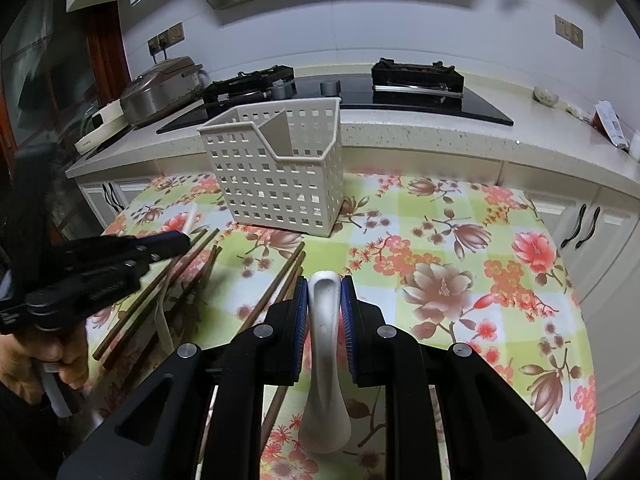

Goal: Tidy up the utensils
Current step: 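Lift the white spoon with the right gripper toward the white caddy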

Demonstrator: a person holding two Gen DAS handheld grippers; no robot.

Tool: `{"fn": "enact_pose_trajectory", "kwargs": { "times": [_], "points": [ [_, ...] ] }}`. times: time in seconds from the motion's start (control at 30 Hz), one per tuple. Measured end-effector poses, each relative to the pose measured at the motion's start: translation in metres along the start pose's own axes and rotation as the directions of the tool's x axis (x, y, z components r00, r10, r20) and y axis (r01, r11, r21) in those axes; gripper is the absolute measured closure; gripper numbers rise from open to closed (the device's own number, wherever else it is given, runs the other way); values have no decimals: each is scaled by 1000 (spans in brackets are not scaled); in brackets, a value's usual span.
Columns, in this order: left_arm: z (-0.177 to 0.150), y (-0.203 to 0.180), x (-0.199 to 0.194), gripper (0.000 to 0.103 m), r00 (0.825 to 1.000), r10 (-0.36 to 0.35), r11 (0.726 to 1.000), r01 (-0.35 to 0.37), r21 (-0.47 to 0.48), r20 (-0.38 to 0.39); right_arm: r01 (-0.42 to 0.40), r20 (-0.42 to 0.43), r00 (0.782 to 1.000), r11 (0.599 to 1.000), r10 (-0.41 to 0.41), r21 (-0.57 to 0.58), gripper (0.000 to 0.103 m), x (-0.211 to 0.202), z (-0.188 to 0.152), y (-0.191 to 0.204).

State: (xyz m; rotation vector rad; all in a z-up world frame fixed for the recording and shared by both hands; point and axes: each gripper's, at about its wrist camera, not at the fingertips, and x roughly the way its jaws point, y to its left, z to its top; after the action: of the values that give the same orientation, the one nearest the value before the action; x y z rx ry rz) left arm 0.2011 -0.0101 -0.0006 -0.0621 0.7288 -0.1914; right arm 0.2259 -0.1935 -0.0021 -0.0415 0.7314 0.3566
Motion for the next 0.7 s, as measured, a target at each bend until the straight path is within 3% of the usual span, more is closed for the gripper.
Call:
{"fn": "enact_pose_trajectory", "kwargs": {
  "times": [0.33,0.7],
  "points": [
    [8,-1,-42,93,996,2,1000,-2,-1,92,-11,12,1000,1000,11,5,85,-6,3,3],
    [64,-4,-71,93,976,9,999,-20,46,218,-24,77,997,1000,23,10,85,-12,53,-2]
  ]
}}
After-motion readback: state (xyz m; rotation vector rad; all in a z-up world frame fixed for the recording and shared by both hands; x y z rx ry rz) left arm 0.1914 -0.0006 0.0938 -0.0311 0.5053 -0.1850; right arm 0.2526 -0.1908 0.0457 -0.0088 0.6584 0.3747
